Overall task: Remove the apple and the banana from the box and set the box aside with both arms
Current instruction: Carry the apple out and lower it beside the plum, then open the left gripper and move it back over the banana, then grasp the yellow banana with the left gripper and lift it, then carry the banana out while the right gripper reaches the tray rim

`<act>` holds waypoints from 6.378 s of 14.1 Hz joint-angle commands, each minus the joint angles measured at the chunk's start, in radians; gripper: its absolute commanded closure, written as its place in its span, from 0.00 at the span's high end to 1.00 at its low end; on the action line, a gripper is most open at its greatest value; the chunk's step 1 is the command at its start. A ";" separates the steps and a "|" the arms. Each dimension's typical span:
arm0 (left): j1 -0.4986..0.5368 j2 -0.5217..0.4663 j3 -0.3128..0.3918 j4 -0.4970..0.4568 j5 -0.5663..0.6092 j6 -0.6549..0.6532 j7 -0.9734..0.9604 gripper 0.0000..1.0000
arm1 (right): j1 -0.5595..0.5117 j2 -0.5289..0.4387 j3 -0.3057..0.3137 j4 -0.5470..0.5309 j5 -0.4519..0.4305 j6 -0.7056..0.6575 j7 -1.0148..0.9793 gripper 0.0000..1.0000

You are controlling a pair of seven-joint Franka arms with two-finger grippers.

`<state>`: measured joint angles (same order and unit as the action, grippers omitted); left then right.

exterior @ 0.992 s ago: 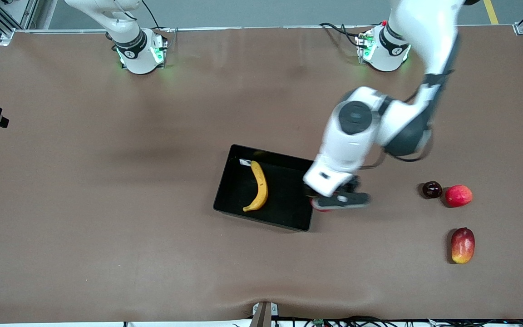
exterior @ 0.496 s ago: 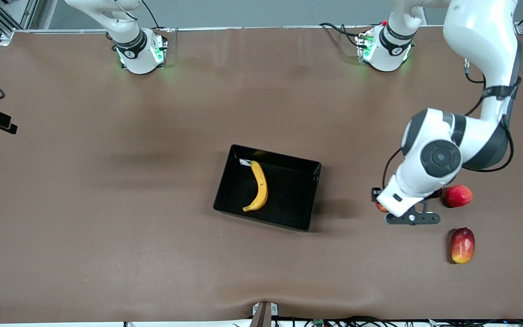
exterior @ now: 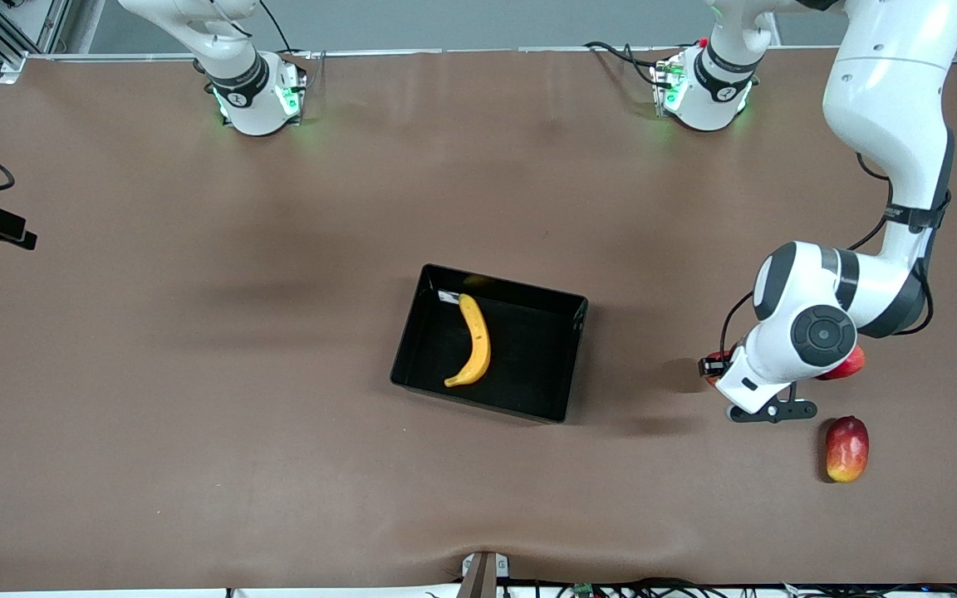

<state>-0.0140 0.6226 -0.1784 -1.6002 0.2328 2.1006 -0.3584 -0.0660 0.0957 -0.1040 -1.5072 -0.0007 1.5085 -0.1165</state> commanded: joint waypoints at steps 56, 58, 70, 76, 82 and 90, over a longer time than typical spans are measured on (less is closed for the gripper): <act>-0.629 0.355 -0.001 0.375 0.128 0.302 -0.467 0.00 | -0.021 0.044 0.006 -0.004 0.027 -0.028 -0.006 1.00; -0.629 0.348 -0.001 0.373 0.128 0.302 -0.465 0.00 | -0.015 0.044 0.009 -0.005 0.028 -0.053 -0.009 1.00; -0.574 0.145 0.005 0.372 0.122 0.173 -0.421 0.00 | 0.099 0.067 0.012 0.001 0.146 -0.050 0.094 1.00; -0.424 -0.013 -0.001 0.344 0.039 0.009 -0.216 0.00 | 0.296 0.199 0.012 -0.001 0.268 0.106 0.297 1.00; -0.242 -0.027 0.002 0.312 0.002 -0.111 0.020 0.00 | 0.486 0.330 0.010 -0.002 0.266 0.318 0.485 1.00; 0.051 0.057 0.005 0.278 0.053 -0.030 0.537 0.00 | 0.660 0.545 0.010 -0.005 0.251 0.591 0.630 1.00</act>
<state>-0.0121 0.6512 -0.1634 -1.3206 0.2625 2.0166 0.0853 0.5695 0.6005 -0.0818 -1.5253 0.2509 2.0555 0.4842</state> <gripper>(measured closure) 0.643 0.000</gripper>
